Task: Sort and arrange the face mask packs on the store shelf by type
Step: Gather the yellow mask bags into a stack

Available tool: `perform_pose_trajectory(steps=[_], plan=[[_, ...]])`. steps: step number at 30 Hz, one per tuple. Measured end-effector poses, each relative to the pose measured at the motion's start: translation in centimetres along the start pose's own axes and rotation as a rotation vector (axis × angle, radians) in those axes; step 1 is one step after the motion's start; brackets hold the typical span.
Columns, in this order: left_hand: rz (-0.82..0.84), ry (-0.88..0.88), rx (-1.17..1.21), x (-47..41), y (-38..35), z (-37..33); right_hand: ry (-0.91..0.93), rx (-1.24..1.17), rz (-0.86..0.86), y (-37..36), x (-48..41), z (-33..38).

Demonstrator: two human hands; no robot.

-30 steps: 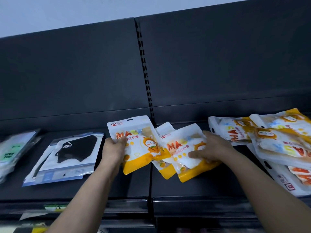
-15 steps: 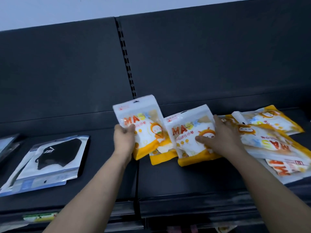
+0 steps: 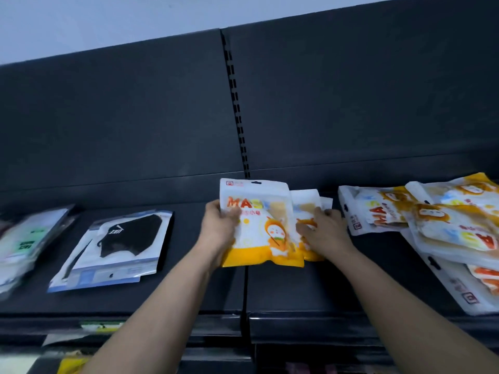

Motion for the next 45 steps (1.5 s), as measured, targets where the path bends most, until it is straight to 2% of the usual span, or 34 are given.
perform_pose_trajectory(steps=[3, 4, 7, 9, 11, 14, 19, 23, 27, 32, 35, 39, 42, 45], plan=[[0.116, 0.042, 0.084, 1.0, -3.1, 1.3, 0.020, -0.139, -0.144, 2.8, 0.9, -1.1], [0.118, 0.019, 0.042, 1.0, -3.7, 1.4, 0.019, -0.172, -0.179, 3.7, 1.3, -1.7], [0.084, -0.178, -0.345, 1.3, -4.7, 0.7, 0.042, -0.164, -0.100, 3.7, 2.6, -2.5], [0.223, -0.272, -0.501, 2.5, -7.0, 0.6, 0.081, -0.159, 0.022, 1.9, 3.3, -1.9], [0.420, -0.291, -0.714, 4.0, -9.4, 1.8, 0.102, -0.133, 0.054, 0.7, 3.6, -1.1], [0.448, -0.339, -0.909, 4.6, -9.9, 2.6, 0.091, -0.086, 0.035, 0.4, 3.5, -0.4], [0.453, -0.354, -0.997, 4.7, -9.9, 1.7, 0.118, -0.008, -0.077, 2.6, 4.6, 0.4], [0.466, -0.535, -0.959, 5.5, -11.6, -1.3, 0.140, 0.217, -0.220, 5.4, 6.2, -0.3], [0.497, -0.651, -0.877, 7.1, -15.0, -3.5, 0.137, 0.343, -0.347, 8.1, 8.2, -2.7], [0.582, -0.711, -0.768, 9.9, -20.5, -4.5, 0.046, 0.350, -0.459, 12.9, 9.0, -8.5], [0.583, -0.670, -0.746, 10.8, -24.4, -4.5, -0.046, 0.373, -0.441, 15.5, 8.2, -12.9], [0.525, -0.489, -0.758, 10.6, -28.8, -3.2, -0.112, 0.375, -0.349, 17.9, 7.2, -18.5], [0.525, -0.286, -0.772, 10.7, -31.7, -1.7, -0.101, 0.282, -0.285, 19.3, 5.7, -22.1], [0.418, -0.117, -0.642, 9.9, -33.0, -0.8, -0.001, 0.180, -0.166, 18.9, 4.6, -23.1]])
Point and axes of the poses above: each hand's wrist, its own x-axis away from the middle knuckle, its own y-axis out of the back of the hand, z = x × y, the point moved 10 cm from there along -x, towards the middle knuckle, and after that the axes turned 4 degrees about x, right-handed, at the moved point
